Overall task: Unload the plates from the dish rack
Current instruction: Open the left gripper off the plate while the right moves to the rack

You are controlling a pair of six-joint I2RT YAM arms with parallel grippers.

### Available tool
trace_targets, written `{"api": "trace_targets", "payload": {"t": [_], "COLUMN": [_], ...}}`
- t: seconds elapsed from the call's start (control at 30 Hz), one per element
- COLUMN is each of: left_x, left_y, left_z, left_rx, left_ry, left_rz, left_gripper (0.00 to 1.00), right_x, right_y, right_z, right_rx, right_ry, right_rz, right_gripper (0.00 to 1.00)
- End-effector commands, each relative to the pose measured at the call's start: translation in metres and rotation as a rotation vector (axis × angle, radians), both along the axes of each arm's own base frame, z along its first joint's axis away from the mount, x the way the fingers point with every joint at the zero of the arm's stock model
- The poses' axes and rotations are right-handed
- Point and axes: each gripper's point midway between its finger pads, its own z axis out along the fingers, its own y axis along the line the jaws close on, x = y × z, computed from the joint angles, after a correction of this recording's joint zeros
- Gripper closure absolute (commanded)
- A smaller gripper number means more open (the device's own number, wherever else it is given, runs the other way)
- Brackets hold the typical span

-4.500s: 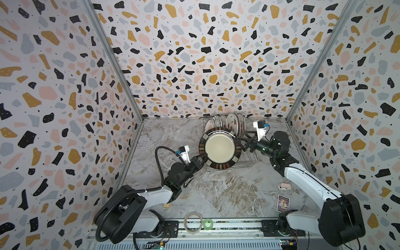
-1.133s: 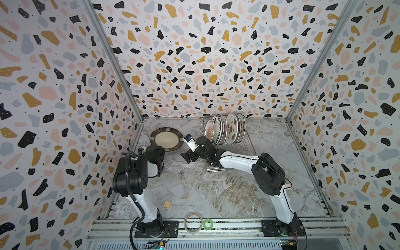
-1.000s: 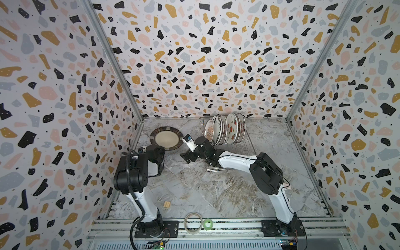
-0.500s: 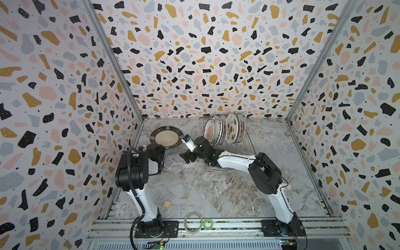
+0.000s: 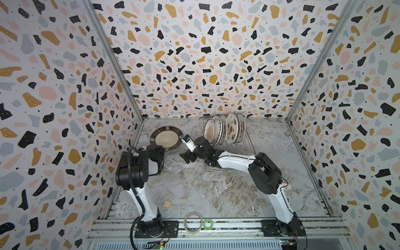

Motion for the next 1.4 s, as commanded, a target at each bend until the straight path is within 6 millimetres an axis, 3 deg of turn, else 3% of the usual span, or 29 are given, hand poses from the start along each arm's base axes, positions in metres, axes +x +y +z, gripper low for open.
{"api": "trace_targets", "payload": {"t": [0.0,0.2,0.47,0.57,0.7,0.8,0.9,0.97,1.13,1.2,1.3,1.37], "left_x": [0.004,0.001,-0.013,-0.024,-0.044,-0.055,-0.064,-0.071,-0.097,-0.1,-0.098,-0.107], "left_y": [0.007,0.01,0.016,0.02,0.029,0.028,0.02,0.012,-0.023,-0.043,-0.072,-0.087], "left_z": [0.028,0.024,0.035,0.042,0.058,0.07,0.091,0.109,0.173,0.187,0.191,0.205], "left_rx": [0.026,0.025,0.04,0.049,0.051,0.074,0.087,0.103,0.161,0.237,0.394,0.447], "left_ry": [-0.099,-0.093,-0.11,-0.114,-0.163,-0.187,-0.256,-0.333,-0.592,-0.596,-0.455,-0.447], "left_rz": [0.014,0.023,0.06,0.087,0.12,0.117,0.079,0.045,-0.103,-0.176,-0.264,-0.291], "left_gripper": [0.71,0.69,0.55,0.3,0.21,0.0,0.0,0.0,0.0,0.0,0.0,0.0], "right_x": [-0.005,-0.007,-0.014,-0.022,-0.037,-0.051,-0.069,-0.079,-0.099,-0.106,-0.116,-0.12], "right_y": [-0.004,-0.007,-0.009,-0.008,-0.01,-0.016,-0.027,-0.037,-0.094,-0.12,-0.156,-0.177], "right_z": [0.016,0.02,0.036,0.047,0.067,0.083,0.103,0.115,0.147,0.158,0.171,0.177], "right_rx": [0.015,0.019,0.042,0.051,0.062,0.079,0.109,0.126,0.182,0.211,0.255,0.282], "right_ry": [0.002,0.0,-0.029,-0.044,-0.087,-0.122,-0.169,-0.194,-0.261,-0.288,-0.329,-0.347], "right_rz": [-0.005,-0.004,0.012,0.024,0.034,0.037,0.038,0.027,-0.077,-0.12,-0.176,-0.206], "right_gripper": [0.03,0.03,0.03,0.03,0.03,0.03,0.03,0.03,0.01,0.01,0.01,0.01]}}
